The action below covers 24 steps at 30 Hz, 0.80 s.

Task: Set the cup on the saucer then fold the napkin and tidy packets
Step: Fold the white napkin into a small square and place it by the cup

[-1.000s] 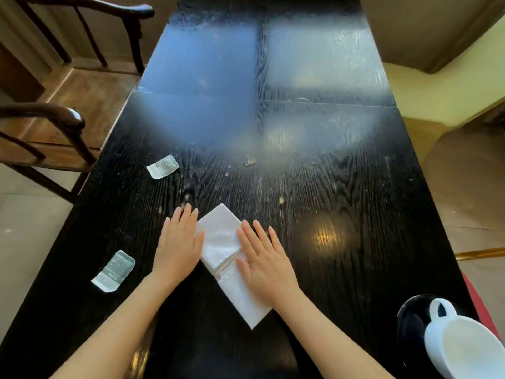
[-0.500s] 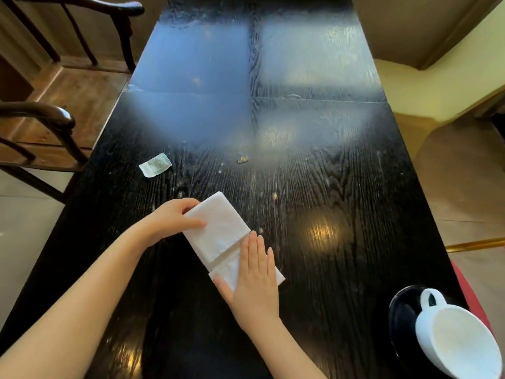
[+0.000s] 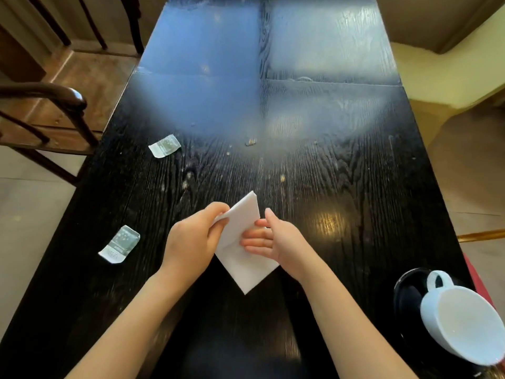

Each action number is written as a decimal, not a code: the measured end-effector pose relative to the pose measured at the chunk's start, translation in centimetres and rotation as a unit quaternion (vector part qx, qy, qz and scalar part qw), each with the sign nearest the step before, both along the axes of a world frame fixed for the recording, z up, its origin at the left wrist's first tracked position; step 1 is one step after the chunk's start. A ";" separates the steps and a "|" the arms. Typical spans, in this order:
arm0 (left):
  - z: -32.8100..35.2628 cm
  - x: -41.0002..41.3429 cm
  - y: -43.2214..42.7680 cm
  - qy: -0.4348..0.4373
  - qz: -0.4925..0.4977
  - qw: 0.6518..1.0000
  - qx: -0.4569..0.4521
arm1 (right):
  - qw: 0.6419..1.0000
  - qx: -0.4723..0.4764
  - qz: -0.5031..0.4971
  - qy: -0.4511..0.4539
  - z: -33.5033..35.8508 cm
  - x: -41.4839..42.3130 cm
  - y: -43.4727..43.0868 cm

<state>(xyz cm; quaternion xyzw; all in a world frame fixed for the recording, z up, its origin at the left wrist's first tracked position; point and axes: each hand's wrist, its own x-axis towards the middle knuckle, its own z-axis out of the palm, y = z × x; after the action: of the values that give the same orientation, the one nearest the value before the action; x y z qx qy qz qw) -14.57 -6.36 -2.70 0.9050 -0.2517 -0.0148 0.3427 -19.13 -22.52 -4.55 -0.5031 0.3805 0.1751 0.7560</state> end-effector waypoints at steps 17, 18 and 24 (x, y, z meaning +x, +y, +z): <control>-5.2 7.7 2.6 0.317 0.172 0.923 -0.137 | 0.637 -0.679 0.347 -0.114 -5.7 -4.4 4.9; -5.3 7.8 2.7 0.321 0.172 0.920 -0.145 | 0.636 -0.683 0.340 -0.112 -6.0 -4.4 4.8; -5.2 7.9 2.7 0.304 0.158 0.928 -0.148 | 0.641 -0.680 0.343 -0.100 -6.7 -4.7 5.0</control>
<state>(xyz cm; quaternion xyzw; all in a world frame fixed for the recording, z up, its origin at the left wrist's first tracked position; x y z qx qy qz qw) -6.67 -3.62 -7.90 0.8241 0.0117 -0.1977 0.5307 -23.83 -17.49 -11.22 -0.9841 0.1149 0.0627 0.1201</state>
